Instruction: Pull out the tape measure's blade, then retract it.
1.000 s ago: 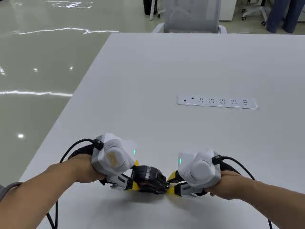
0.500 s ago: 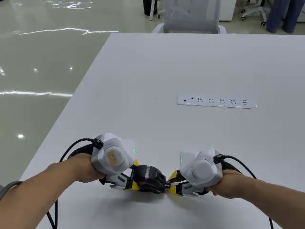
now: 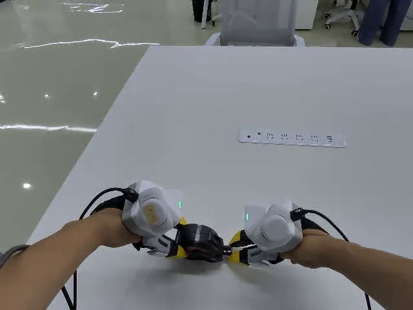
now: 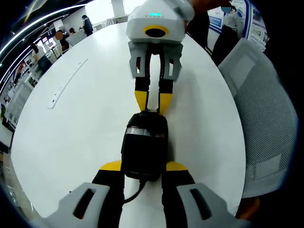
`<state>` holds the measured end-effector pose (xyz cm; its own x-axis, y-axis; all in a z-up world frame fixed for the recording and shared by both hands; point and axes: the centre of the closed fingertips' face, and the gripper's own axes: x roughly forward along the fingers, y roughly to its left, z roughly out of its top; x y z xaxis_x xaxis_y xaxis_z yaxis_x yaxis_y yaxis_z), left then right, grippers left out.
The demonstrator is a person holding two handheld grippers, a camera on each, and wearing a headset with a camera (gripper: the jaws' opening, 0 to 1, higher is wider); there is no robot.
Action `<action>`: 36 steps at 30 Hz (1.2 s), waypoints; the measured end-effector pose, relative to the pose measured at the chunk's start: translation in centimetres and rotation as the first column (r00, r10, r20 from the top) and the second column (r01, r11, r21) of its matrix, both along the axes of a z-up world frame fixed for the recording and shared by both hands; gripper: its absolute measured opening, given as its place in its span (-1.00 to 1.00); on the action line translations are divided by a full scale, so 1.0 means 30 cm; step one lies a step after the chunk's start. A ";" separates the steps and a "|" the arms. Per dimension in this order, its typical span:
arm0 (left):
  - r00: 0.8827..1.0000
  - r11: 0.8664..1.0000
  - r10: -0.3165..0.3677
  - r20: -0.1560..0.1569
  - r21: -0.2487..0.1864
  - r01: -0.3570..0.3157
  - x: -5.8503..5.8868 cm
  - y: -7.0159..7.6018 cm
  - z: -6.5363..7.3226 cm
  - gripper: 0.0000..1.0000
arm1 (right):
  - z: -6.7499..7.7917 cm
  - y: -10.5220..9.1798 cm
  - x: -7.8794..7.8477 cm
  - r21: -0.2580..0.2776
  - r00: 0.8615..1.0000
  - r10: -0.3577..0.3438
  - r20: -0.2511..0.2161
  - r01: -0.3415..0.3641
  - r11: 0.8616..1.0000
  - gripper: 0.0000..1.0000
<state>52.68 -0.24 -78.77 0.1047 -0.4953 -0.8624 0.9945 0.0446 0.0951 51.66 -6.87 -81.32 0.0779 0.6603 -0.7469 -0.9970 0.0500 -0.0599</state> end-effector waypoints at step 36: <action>1.000 1.000 0.006 0.000 0.002 -0.006 -0.001 -0.001 -0.001 -0.50 | 0.010 -0.046 -0.004 -0.006 1.000 0.012 0.008 -0.012 1.000 -0.77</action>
